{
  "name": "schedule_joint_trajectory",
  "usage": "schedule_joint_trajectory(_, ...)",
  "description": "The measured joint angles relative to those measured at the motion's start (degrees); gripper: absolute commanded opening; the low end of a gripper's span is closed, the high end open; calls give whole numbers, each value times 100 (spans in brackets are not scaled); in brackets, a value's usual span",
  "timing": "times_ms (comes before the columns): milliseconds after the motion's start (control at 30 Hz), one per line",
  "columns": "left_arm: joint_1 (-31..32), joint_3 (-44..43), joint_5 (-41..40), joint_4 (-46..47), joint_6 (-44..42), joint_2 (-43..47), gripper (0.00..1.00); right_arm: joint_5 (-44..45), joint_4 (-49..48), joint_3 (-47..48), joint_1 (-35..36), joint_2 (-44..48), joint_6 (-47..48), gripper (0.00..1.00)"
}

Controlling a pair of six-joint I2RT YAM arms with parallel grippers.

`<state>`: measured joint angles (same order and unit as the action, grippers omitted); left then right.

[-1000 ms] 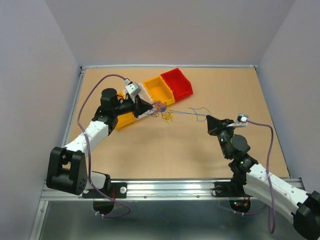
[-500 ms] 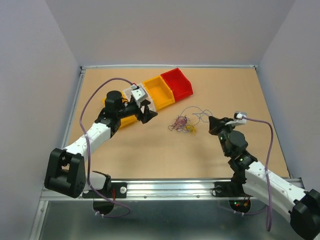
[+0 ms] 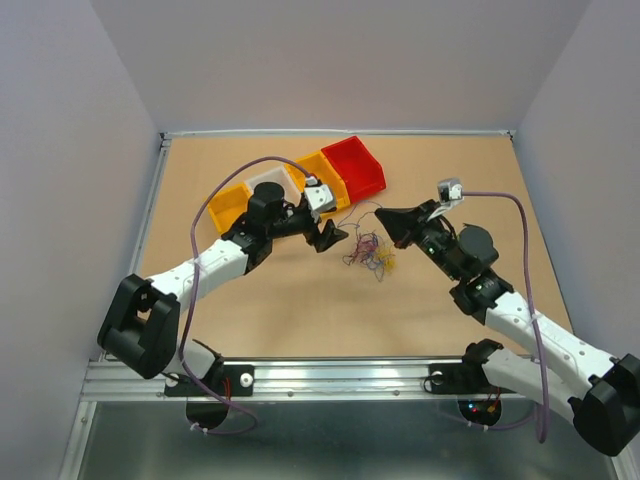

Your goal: Untangle the cables

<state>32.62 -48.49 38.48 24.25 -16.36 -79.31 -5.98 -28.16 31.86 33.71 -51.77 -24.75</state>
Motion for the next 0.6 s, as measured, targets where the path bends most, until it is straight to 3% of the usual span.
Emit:
schedule_joint_trajectory(267,-9,-223,-48,358,389,-356,82,-660,28,813,0,173,20,1)
schedule_joint_trajectory(600,-7,-247,855,1058,800,-334,81,-1027,35,1311,0,201,15,1)
